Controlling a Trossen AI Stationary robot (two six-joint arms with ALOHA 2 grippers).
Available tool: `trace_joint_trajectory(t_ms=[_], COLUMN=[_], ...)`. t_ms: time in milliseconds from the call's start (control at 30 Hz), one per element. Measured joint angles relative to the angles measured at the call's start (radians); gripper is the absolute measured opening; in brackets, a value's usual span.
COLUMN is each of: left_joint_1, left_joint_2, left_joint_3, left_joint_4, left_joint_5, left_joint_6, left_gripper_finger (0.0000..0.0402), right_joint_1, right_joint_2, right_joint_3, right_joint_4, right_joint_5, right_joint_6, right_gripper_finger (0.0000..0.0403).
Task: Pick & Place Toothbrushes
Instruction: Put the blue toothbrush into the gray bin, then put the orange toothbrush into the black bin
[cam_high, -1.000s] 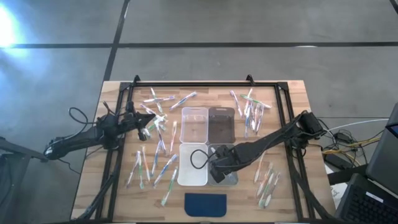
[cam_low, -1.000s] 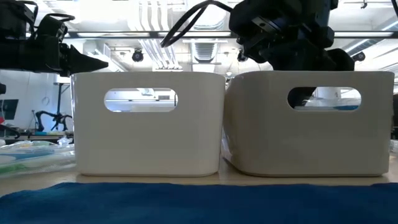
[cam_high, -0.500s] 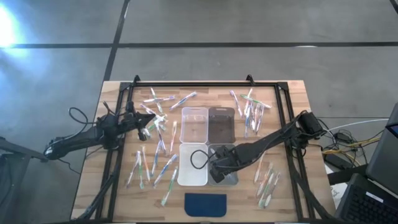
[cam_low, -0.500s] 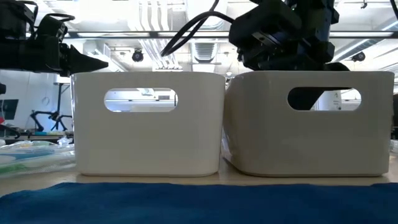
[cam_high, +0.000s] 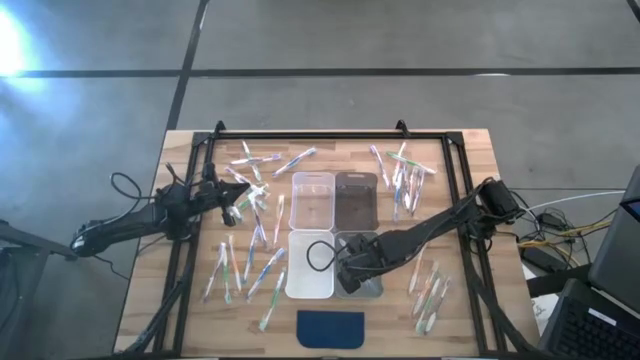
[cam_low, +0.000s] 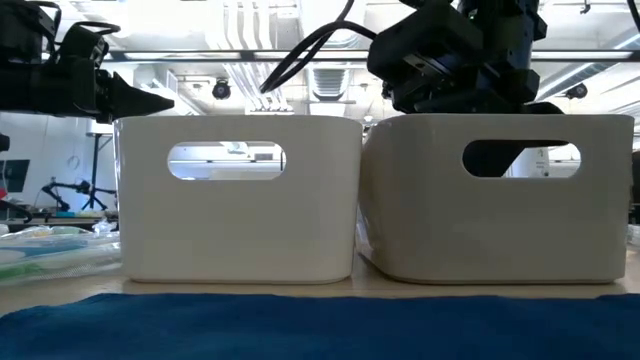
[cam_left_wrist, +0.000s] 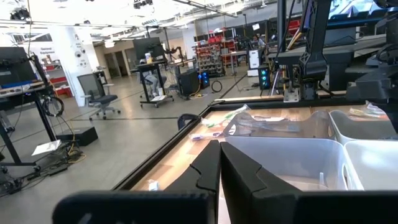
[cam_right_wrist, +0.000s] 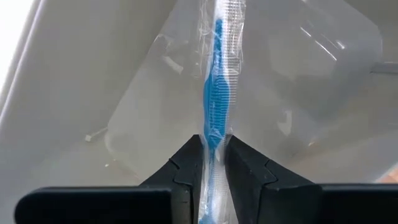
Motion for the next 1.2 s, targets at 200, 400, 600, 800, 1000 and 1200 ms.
trace_joint_trajectory(t_ms=[200,400,600,800,1000,1200], left_joint_1=[-0.001,-0.001,0.000,0.000,0.000,0.000], left_joint_2=[0.000,0.000,0.000,0.000,0.000,0.001], left_joint_3=[0.000,0.000,0.000,0.000,0.000,0.000], left_joint_4=[0.000,0.000,0.000,0.000,0.000,0.001], left_joint_5=[0.000,0.000,0.000,0.000,0.000,0.000], left_joint_6=[0.000,0.000,0.000,0.000,0.000,0.000], left_gripper_finger=[0.0018,0.0017,0.0017,0.0017,0.0017,0.0018], right_joint_1=[0.000,0.001,-0.001,-0.001,0.001,0.019], right_joint_2=[0.000,0.000,-0.007,-0.032,-0.071,-0.102], right_joint_3=[0.000,0.000,0.008,0.062,0.099,0.126], right_joint_4=[0.007,0.017,0.025,0.026,-0.025,-0.137], right_joint_5=[0.000,0.000,0.000,0.000,0.006,0.008], right_joint_6=[-0.007,-0.027,-0.038,-0.064,-0.069,0.016], right_gripper_finger=[0.0081,0.0109,0.0138,0.0155,0.0150,0.0119])
